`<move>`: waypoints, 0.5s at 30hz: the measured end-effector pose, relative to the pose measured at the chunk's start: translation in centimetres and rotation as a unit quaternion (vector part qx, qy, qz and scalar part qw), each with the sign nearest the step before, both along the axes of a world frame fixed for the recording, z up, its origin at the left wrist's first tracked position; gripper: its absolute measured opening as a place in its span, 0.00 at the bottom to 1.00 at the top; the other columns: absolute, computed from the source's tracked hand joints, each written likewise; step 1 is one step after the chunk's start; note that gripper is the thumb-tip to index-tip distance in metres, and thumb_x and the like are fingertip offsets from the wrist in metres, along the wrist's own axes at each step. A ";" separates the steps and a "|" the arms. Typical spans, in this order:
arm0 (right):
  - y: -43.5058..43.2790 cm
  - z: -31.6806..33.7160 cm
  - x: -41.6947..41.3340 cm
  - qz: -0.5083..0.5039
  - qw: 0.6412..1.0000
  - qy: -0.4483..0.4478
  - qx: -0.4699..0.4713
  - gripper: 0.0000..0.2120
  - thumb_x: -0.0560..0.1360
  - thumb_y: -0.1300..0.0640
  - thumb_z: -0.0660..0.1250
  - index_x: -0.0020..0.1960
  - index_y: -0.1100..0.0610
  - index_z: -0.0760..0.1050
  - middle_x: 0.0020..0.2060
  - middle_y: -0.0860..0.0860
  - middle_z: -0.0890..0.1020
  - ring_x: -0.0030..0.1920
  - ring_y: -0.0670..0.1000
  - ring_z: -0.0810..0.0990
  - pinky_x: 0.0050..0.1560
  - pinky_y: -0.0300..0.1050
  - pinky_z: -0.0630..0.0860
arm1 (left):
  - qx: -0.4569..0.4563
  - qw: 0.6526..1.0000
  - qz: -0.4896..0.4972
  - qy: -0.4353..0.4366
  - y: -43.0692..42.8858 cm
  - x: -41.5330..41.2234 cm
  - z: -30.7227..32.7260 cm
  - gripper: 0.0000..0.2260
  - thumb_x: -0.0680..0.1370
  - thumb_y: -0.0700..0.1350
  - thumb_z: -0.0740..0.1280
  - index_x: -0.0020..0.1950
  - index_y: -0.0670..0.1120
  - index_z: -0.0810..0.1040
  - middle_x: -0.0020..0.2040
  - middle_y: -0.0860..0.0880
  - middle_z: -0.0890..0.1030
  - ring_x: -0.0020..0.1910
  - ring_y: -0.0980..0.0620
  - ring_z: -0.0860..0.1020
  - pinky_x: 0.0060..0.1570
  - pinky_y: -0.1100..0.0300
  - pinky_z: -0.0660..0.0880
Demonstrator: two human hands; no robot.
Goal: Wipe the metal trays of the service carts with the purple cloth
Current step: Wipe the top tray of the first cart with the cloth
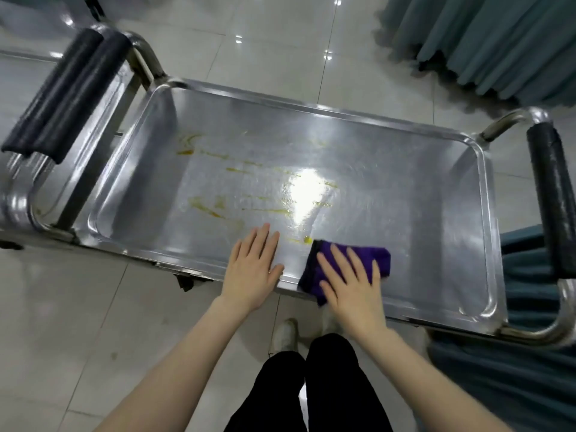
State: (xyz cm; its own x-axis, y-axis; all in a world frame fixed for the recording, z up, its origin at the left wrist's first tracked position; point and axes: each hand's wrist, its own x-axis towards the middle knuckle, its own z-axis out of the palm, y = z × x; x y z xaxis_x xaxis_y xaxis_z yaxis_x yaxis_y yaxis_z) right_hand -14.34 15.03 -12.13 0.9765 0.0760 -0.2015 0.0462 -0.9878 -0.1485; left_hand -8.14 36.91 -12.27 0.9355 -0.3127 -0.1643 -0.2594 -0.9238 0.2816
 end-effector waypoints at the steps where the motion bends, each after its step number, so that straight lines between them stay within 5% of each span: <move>1: 0.5 -0.1 -1.2 0.004 1.000 0.011 0.002 0.25 0.79 0.44 0.53 0.75 0.46 0.63 0.75 0.49 0.65 0.74 0.55 0.62 0.69 0.66 0.57 | -0.002 1.000 0.005 -0.005 0.4 -0.3 -0.1 0.29 0.78 0.53 0.64 0.77 0.47 0.60 0.78 0.46 0.57 0.77 0.44 0.57 0.72 0.46 0.59; 11: 2.3 -0.9 11.5 -0.055 0.998 0.022 -0.004 0.25 0.82 0.44 0.49 0.78 0.41 0.49 0.78 0.46 0.52 0.78 0.52 0.48 0.73 0.67 0.43 | 0.027 0.997 0.068 -0.006 1.4 -1.6 -2.7 0.31 0.78 0.64 0.50 0.79 0.56 0.48 0.80 0.47 0.43 0.78 0.46 0.44 0.74 0.48 0.44; 15: 3.2 -0.8 10.5 -0.042 0.999 0.001 0.006 0.25 0.82 0.46 0.52 0.78 0.44 0.52 0.78 0.48 0.55 0.78 0.55 0.51 0.72 0.68 0.44 | 0.004 0.995 0.103 0.004 1.3 -1.6 -2.5 0.33 0.77 0.65 0.52 0.79 0.56 0.46 0.79 0.48 0.41 0.78 0.48 0.40 0.74 0.53 0.38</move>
